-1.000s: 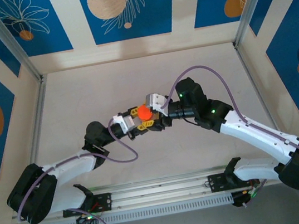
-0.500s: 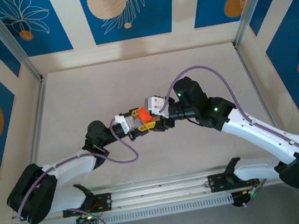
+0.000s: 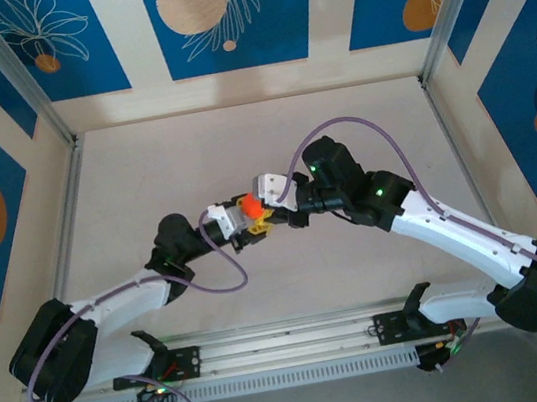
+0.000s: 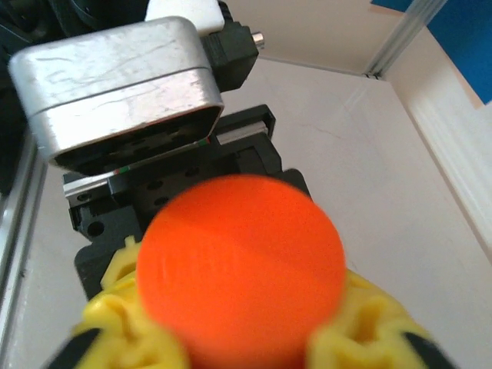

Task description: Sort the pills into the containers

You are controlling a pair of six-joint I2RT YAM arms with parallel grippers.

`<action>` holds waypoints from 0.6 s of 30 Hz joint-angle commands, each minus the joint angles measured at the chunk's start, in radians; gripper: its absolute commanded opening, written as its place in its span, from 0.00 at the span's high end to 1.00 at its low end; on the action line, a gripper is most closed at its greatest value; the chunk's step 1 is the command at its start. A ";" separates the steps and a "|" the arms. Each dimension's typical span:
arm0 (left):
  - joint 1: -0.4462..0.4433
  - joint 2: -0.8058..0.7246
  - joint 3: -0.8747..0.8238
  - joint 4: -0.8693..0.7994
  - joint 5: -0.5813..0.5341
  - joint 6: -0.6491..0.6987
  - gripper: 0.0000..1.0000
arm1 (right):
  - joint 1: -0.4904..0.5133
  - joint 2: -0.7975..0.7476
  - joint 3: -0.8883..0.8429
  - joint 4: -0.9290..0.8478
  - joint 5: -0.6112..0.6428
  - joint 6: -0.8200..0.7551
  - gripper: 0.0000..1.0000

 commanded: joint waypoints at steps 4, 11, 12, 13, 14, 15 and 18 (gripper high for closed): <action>-0.020 -0.016 0.030 -0.007 -0.067 0.088 1.00 | -0.021 0.003 0.007 0.013 0.018 0.074 1.00; -0.020 -0.016 0.005 0.055 -0.066 0.073 1.00 | -0.071 0.013 0.013 0.056 0.053 0.176 0.93; -0.020 -0.017 0.008 0.046 -0.084 0.068 1.00 | -0.084 0.010 0.015 0.056 0.061 0.185 0.93; -0.020 -0.016 0.015 0.025 -0.108 0.070 1.00 | -0.098 0.005 0.013 0.058 0.069 0.199 0.93; -0.020 -0.013 0.027 -0.003 -0.131 0.071 1.00 | -0.113 0.000 0.010 0.064 0.073 0.213 0.93; -0.018 -0.003 0.046 -0.046 -0.158 0.074 1.00 | -0.133 -0.008 0.005 0.073 0.084 0.234 0.92; -0.011 0.042 0.114 -0.182 -0.248 0.082 1.00 | -0.186 -0.032 -0.017 0.099 0.119 0.296 0.92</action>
